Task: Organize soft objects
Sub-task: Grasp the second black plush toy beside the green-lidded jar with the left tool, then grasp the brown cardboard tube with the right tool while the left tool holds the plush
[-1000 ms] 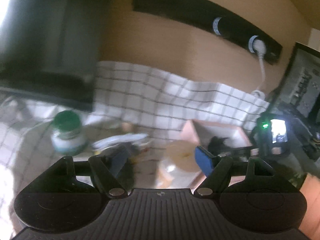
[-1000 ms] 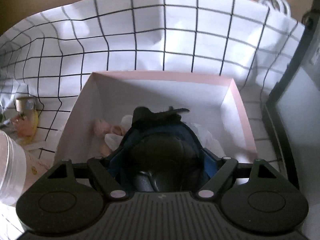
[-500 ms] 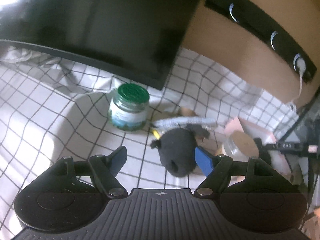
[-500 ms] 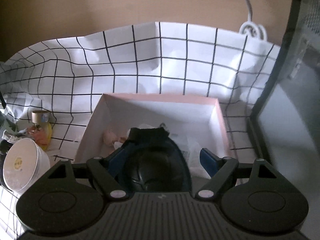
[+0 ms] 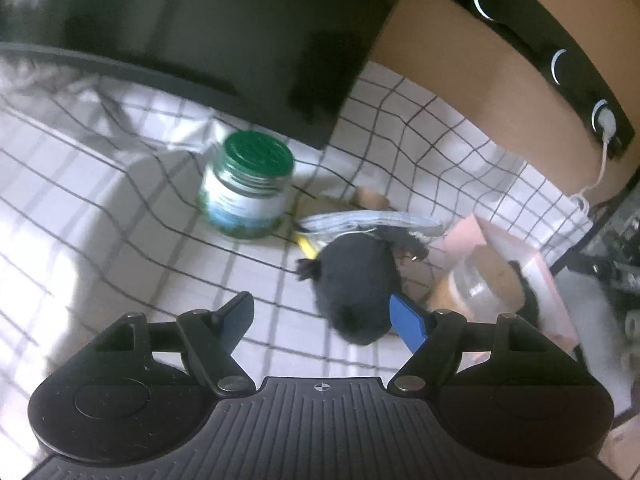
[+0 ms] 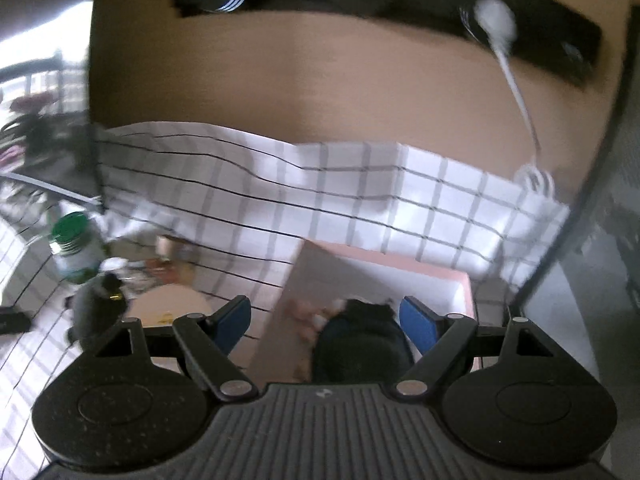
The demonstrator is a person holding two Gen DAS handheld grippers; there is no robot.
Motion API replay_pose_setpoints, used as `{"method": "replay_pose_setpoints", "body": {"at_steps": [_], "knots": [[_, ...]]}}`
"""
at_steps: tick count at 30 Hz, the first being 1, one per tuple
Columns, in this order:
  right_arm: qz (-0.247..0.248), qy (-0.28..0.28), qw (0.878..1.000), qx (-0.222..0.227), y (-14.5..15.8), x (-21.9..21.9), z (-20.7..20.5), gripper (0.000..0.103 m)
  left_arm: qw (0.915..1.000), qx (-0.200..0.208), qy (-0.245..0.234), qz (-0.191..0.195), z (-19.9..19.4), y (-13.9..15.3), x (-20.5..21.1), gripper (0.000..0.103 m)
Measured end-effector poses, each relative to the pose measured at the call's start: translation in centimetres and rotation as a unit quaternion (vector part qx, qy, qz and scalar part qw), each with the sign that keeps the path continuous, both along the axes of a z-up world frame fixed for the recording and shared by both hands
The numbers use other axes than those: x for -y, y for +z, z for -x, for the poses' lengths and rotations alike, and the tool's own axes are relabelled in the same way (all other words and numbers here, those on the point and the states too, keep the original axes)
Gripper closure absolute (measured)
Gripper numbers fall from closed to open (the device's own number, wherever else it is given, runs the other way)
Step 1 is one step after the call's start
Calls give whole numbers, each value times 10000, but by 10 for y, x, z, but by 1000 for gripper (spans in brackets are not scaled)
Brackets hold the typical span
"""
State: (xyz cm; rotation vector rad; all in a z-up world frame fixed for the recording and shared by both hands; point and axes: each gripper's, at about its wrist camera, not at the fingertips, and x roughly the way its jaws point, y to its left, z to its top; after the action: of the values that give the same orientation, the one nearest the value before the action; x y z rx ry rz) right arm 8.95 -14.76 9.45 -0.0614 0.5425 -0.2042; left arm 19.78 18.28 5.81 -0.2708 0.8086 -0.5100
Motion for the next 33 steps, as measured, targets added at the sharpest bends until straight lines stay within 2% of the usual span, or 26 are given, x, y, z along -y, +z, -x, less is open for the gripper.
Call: {"method": "replay_pose_setpoints", "body": {"at_steps": [2, 7, 11, 12, 14, 20, 24, 28, 30, 32, 33], "knots": [[110, 141, 9998, 33, 6, -14, 5, 21, 9999, -101, -27, 137, -11, -4, 13, 23], [115, 404, 9991, 59, 22, -43, 9, 21, 9992, -394, -28, 88, -37, -20, 47, 23], [-132, 506, 9986, 25, 34, -54, 6, 21, 9993, -274, -82, -240, -43, -28, 68, 22], [-203, 520, 9984, 16, 37, -55, 4, 21, 9993, -249, -68, -278, -44, -30, 70, 23], [-318, 551, 9980, 0, 41, -58, 0, 21, 9995, -191, -32, -248, -44, -30, 67, 31], [-344, 580, 9976, -138, 47, -65, -26, 21, 9990, -46, -290, -332, -23, -19, 39, 33], [-1022, 544, 9914, -602, 52, -63, -69, 21, 9985, 58, -358, -407, 0, -8, 7, 33], [-1956, 587, 9710, -1243, 45, -60, -129, 21, 9993, 20, -13, -369, 12, -2, -29, 33], [-2129, 474, 9642, -1506, 37, -64, -157, 24, 9993, 34, 211, -320, 16, 1, -45, 33], [-2120, 415, 9592, -1824, 25, -71, -186, 35, 9988, 38, 409, -285, 19, 3, -62, 33], [-2037, 354, 9578, -1999, 17, -75, -202, 36, 9985, 31, 474, -272, 21, 4, -69, 33]]}}
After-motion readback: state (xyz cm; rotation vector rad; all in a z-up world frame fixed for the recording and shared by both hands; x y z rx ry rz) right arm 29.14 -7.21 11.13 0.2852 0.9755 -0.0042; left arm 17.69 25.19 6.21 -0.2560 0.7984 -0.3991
